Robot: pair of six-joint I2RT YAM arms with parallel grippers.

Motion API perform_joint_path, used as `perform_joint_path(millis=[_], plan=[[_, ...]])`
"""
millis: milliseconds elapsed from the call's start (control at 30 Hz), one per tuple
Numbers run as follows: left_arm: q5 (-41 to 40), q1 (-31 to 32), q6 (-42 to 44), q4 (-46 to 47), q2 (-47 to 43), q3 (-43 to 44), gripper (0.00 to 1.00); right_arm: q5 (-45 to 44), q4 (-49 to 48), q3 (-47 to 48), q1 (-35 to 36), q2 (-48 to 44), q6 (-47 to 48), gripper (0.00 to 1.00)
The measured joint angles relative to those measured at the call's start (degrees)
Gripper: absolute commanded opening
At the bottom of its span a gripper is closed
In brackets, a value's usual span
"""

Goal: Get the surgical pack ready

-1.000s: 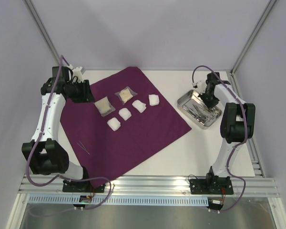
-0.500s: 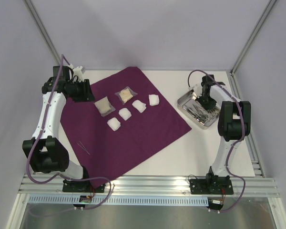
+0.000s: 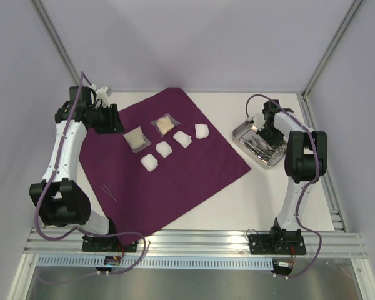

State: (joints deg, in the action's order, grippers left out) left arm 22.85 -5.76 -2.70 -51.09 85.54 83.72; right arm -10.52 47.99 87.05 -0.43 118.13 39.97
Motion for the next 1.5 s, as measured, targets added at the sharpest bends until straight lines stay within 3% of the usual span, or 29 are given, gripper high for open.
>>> perform_joint_path(millis=[500, 1100, 1500], plan=[[-0.5, 0.0, -0.2, 0.3, 0.1, 0.0, 0.5, -1.8, 0.0, 0.6, 2.5, 1.7, 0.4, 0.09], [-1.4, 0.0, -0.1, 0.3, 0.1, 0.0, 0.51, -3.2, 0.0, 0.7, 2.8, 1.8, 0.2, 0.25], [-5.6, 0.0, -0.2, -0.7, -2.9, 0.0, 0.56, -6.7, 2.0, 1.9, 5.6, -3.8, -1.4, 0.49]])
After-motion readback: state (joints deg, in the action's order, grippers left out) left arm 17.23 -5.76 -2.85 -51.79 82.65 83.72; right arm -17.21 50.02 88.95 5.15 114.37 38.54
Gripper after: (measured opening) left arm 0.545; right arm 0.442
